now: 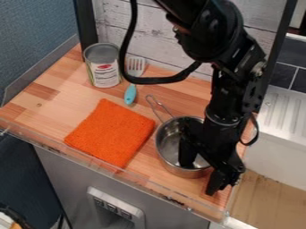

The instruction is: Move silver pot on top of orange cloth

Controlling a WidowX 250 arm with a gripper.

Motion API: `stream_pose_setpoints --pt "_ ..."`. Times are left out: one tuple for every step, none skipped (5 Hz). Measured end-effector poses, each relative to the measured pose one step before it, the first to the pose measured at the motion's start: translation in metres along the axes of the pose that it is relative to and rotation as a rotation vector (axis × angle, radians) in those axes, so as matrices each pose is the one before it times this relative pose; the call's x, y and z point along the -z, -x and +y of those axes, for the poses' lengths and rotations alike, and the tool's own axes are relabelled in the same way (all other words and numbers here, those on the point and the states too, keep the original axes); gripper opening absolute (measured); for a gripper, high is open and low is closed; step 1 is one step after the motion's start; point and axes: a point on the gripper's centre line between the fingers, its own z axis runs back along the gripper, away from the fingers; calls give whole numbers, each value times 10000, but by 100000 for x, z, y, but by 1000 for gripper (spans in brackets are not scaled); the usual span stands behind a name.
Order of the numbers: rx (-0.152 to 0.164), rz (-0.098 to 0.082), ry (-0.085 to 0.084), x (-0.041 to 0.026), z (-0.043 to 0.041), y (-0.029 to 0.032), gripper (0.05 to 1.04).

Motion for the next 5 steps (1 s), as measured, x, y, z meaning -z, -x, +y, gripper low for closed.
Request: stream_pose_setpoints --pt "279 -185 155 134 -37 -208 646" --pt "97 3 -18 60 198 78 361" --pt "222 119 -65 -1 106 187 158" --pt "-130 -117 -148 -1234 243 -110 86" --pt "-194 -533 -272 -3113 612 24 82"
